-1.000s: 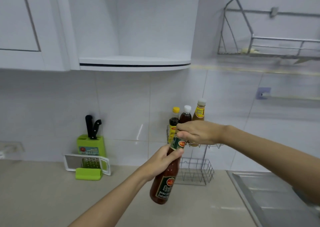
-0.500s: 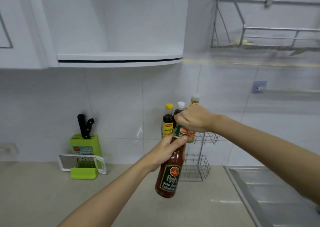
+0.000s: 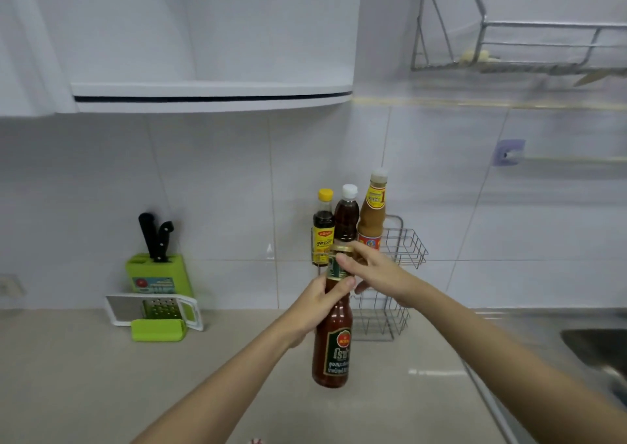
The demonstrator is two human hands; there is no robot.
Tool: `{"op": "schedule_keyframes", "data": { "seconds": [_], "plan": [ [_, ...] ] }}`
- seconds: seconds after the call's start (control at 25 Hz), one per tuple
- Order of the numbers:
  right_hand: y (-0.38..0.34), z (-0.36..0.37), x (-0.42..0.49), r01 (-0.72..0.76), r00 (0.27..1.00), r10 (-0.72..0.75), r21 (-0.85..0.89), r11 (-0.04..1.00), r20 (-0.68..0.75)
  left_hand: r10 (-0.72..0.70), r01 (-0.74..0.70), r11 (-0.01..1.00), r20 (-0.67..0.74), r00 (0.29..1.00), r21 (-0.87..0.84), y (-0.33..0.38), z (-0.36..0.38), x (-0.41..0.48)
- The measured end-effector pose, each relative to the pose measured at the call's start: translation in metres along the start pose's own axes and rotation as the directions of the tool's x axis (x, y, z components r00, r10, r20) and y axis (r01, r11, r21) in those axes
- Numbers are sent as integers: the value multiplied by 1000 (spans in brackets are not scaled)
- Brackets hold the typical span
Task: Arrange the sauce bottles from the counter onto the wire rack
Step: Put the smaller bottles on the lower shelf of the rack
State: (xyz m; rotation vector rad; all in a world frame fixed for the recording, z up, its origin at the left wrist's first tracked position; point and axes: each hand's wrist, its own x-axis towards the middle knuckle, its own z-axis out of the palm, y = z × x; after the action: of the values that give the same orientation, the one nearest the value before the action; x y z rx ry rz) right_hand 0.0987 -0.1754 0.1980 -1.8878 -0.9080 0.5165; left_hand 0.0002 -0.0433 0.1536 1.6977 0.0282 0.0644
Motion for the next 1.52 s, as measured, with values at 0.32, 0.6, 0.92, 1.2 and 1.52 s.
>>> {"op": "schedule_keyframes", "data": {
  "seconds": [0.32, 0.6, 0.92, 1.2, 1.52],
  "plan": [
    [127, 27, -1, -112, 590, 586, 662, 741, -556, -355, 408, 869, -222, 908, 281, -105, -38, 26],
    [180, 28, 26, 144, 344, 777, 847, 512, -528, -461, 535, 824, -326, 825, 189, -152, -57, 68],
    [182, 45, 70, -23, 680, 477, 633, 773, -557, -529, 534, 845, -186, 828, -26, -173, -40, 93],
    [165, 56, 89, -50, 907, 124, 188, 981, -403, -494, 485, 869, -194, 847, -96, -181, -35, 95],
    [151, 68, 103, -103, 963, 55, -172, 980, -262, -450, 416, 886, -164, 878, -207, -179, -30, 96]
  ]
}}
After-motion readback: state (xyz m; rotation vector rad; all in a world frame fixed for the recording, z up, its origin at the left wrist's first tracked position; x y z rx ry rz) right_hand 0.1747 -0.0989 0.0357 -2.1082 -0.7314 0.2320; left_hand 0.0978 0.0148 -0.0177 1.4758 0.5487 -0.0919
